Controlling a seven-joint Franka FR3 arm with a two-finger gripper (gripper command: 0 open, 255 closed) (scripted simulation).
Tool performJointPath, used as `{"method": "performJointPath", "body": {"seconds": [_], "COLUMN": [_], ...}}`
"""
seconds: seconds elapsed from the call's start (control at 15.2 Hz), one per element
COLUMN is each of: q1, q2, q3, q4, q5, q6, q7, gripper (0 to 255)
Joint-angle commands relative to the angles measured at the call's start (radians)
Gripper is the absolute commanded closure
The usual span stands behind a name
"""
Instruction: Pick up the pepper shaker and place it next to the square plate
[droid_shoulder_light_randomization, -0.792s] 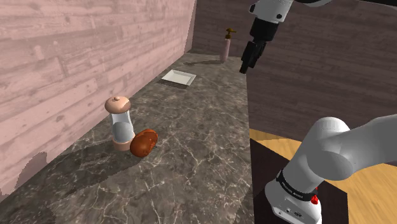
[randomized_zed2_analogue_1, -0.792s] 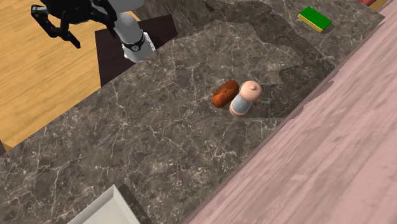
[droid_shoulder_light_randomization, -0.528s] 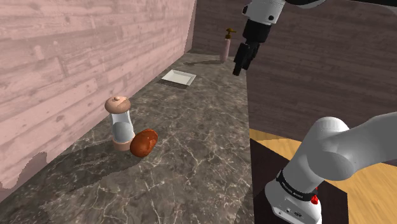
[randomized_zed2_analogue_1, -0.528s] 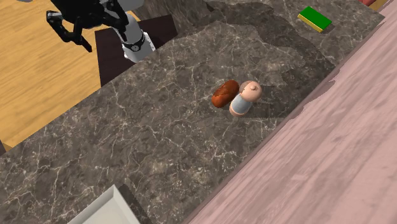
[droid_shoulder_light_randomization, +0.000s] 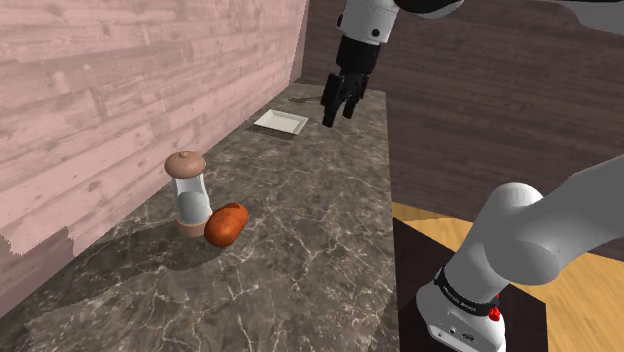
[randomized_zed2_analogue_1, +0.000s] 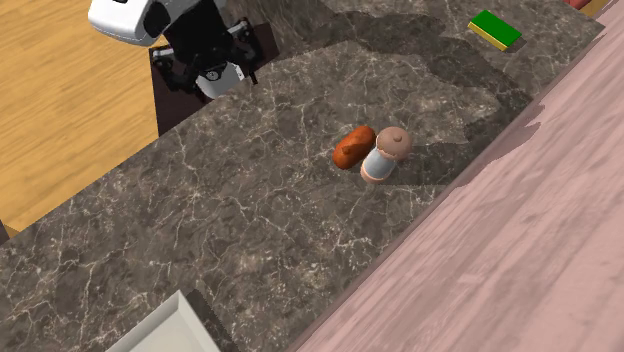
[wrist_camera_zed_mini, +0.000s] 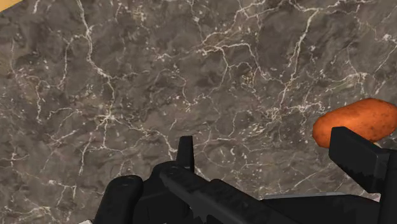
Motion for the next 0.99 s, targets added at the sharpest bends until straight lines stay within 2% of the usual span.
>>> {"method": "performJointPath", "body": {"seconds": [0.0, 0.46, 0.92], "q1": [0.015, 0.052, 0.092], "q2": [0.047, 0.245, 0.467], "q3": [0.031, 0.12, 0.196], "q4": [0.03, 0.17, 0.368], "q5": [0.02, 0.052, 0.039], "q6": [0.02, 0.085, 0.121], "q7": [0.038, 0.147, 0.262], "gripper": [0, 0, 0]}}
